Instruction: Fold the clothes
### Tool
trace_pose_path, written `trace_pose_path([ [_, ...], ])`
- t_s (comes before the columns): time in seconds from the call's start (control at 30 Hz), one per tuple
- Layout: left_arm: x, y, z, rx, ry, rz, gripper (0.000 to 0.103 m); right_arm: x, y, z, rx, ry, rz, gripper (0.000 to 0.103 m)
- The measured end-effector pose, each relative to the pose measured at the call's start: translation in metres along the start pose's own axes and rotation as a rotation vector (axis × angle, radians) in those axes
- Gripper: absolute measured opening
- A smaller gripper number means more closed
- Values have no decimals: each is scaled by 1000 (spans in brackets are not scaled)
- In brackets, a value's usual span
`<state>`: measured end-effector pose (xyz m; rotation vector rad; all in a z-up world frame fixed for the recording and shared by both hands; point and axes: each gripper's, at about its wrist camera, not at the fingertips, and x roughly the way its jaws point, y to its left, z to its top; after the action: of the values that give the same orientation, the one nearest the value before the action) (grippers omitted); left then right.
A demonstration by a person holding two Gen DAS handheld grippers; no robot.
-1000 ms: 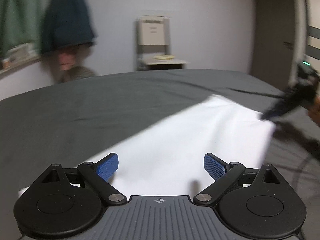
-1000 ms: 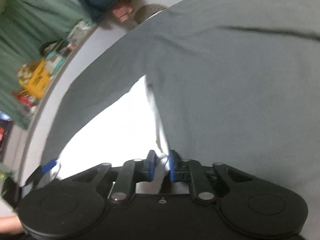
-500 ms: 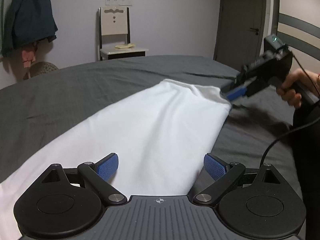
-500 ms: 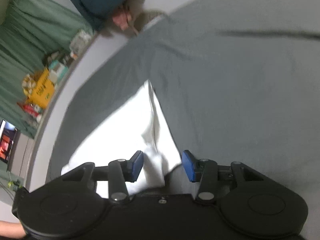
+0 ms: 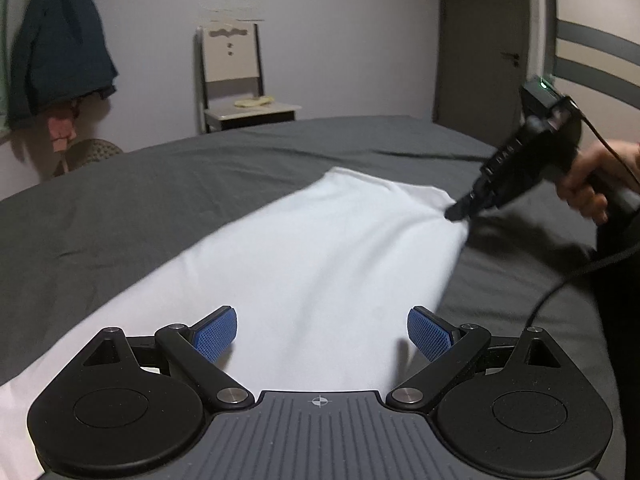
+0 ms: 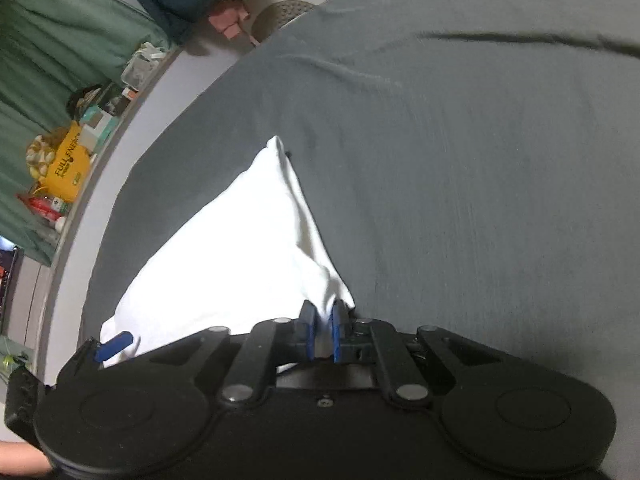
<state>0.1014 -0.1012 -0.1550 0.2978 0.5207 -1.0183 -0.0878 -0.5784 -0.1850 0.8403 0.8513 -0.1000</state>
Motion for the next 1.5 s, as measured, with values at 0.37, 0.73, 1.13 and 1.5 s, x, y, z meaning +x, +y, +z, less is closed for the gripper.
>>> trace_pose_path([
  [0.37,42,24,36,-234,-10,193,95,-7,-11,4,39,-125,58,86],
  [0.73,52,29,20,-302,105,161,103,-4,-32,4,104,-158,167,94],
  [1.13,11,-7,-6,-319,273,-68,103,0,-37,6,95,-152,188,96],
  [1.5,-29,23,13,-442,264,-346,103,-5,-36,-2,213,-87,209,97],
])
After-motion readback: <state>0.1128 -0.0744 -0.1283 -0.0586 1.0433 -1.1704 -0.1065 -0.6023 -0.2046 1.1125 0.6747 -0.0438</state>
